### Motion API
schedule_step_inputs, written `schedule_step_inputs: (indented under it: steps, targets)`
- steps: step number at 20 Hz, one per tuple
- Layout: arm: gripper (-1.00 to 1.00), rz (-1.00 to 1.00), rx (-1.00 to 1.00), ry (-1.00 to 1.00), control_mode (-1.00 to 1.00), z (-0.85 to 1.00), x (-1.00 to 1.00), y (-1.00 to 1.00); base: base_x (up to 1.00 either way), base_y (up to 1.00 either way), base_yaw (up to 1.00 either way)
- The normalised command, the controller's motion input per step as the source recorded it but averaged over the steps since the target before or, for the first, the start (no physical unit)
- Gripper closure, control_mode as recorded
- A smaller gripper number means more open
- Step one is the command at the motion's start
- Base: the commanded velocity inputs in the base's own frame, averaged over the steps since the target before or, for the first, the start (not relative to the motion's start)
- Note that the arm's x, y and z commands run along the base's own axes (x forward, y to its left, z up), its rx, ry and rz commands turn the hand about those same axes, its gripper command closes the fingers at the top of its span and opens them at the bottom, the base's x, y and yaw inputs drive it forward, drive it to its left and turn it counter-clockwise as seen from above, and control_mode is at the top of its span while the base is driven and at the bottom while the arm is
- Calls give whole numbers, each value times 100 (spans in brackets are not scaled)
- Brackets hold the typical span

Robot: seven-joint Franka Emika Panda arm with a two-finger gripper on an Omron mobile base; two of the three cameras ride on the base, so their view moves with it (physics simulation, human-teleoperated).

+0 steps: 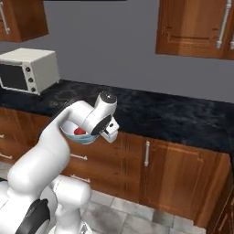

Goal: Pick the chicken drumstick and bell pepper from their plates and place them in the bowl. Then put the bowl in the fridge.

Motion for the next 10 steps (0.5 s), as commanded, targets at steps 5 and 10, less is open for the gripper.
schedule_step_inputs:
  steps: [5, 10]
  targets:
    - [100, 0, 0, 0, 100, 0, 0, 0, 56, 11, 56]
    - [100, 0, 0, 0, 100, 0, 0, 0, 66, 17, 45]
